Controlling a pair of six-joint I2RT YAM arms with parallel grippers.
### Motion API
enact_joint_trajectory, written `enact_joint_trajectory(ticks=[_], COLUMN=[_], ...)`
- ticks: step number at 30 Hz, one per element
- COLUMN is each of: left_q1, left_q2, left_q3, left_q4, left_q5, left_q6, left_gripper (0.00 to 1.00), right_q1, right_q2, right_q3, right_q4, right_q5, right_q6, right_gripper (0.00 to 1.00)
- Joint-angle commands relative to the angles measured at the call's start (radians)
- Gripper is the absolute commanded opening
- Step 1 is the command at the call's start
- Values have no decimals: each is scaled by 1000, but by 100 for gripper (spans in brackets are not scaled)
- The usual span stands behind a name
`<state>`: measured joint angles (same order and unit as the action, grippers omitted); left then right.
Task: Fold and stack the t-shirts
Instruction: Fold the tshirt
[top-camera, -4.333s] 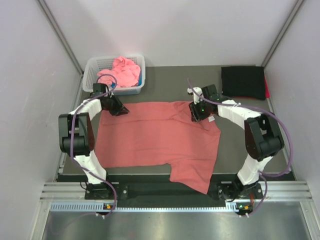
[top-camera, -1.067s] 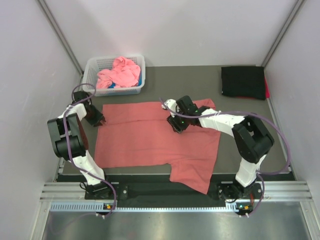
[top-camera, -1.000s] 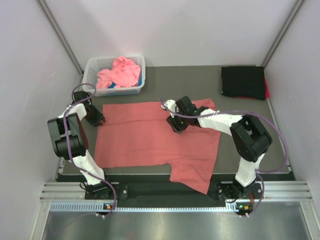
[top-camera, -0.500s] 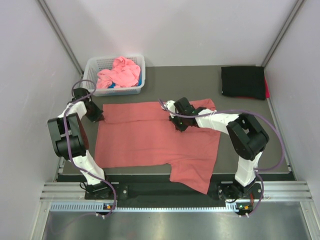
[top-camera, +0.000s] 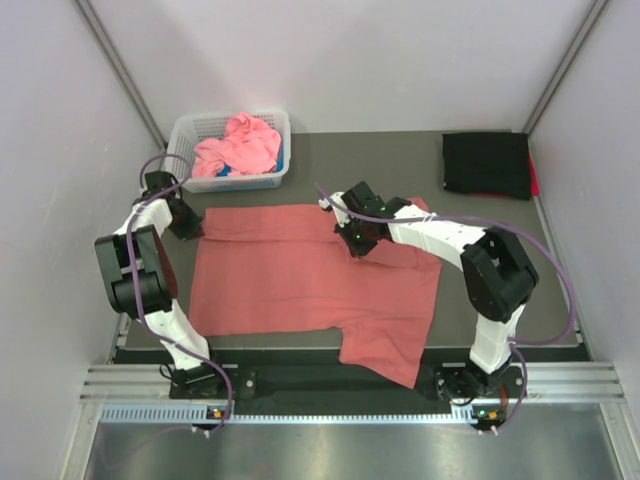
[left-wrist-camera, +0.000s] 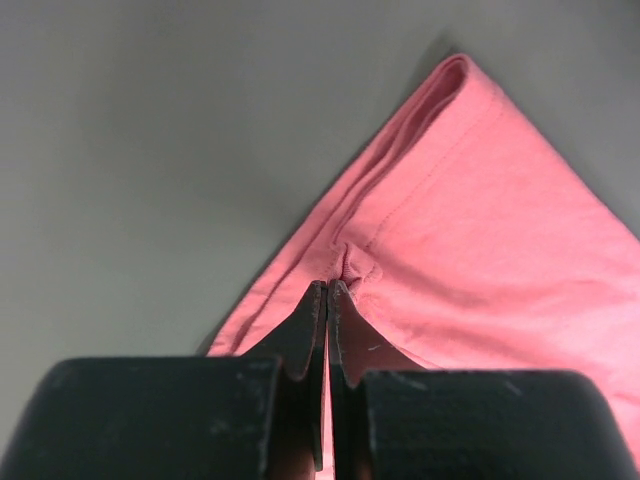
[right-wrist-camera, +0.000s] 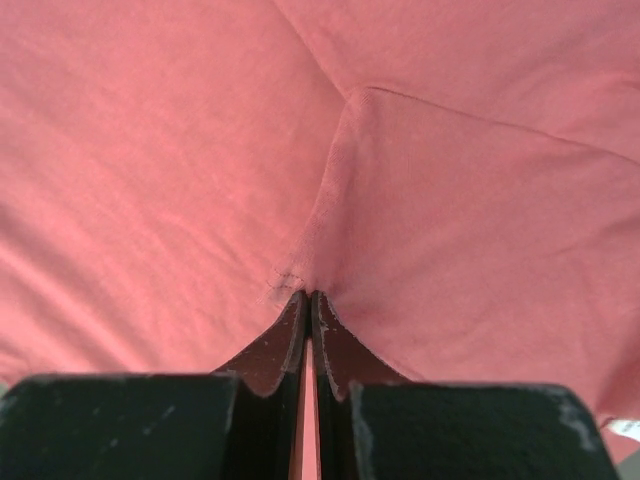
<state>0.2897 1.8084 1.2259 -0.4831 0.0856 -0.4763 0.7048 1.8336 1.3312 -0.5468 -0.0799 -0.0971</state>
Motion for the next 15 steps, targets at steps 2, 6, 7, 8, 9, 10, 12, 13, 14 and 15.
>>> enact_joint_trajectory(ticks=[2,6,7,8,9,10,12,13,14,15], left_q1=[-1,-1,-1,-1,-1,0,-1,0,-1,-1], left_q2=[5,0,-1,-1,-1,0,9,11,15,14], left_q3=[3,6,7,9,7,10,20,24,32,37], left_q4=[5,1,-2,-5,-9,-14,-29,-35,-46,-52], left_q5=[-50,-69,-76,-76,-108,-125,-132,-129,-124,-116], left_q6=[19,22,22,27,27,27,27,27,25,22], left_gripper=[0,0,0,0,0,0,0,0,5,17], right_q1=[35,36,36,38,36,36,36,35,32,27], right_q2=[-2,21,32,35,39,41,41,35,30,23], right_q3=[25,10,0,-4,-9,-13,-10,0,5,9], right_q4=[-67,-62,-59,-58,-47,-44,-42,-45,-44,-44], right_q5=[-46,-41,-41,-43,-47,-47,-37,-29,-20,-18], right_q6=[71,79,80,83,86,88,89,89,118,135], right_gripper=[0,0,0,0,0,0,8,11,16,20])
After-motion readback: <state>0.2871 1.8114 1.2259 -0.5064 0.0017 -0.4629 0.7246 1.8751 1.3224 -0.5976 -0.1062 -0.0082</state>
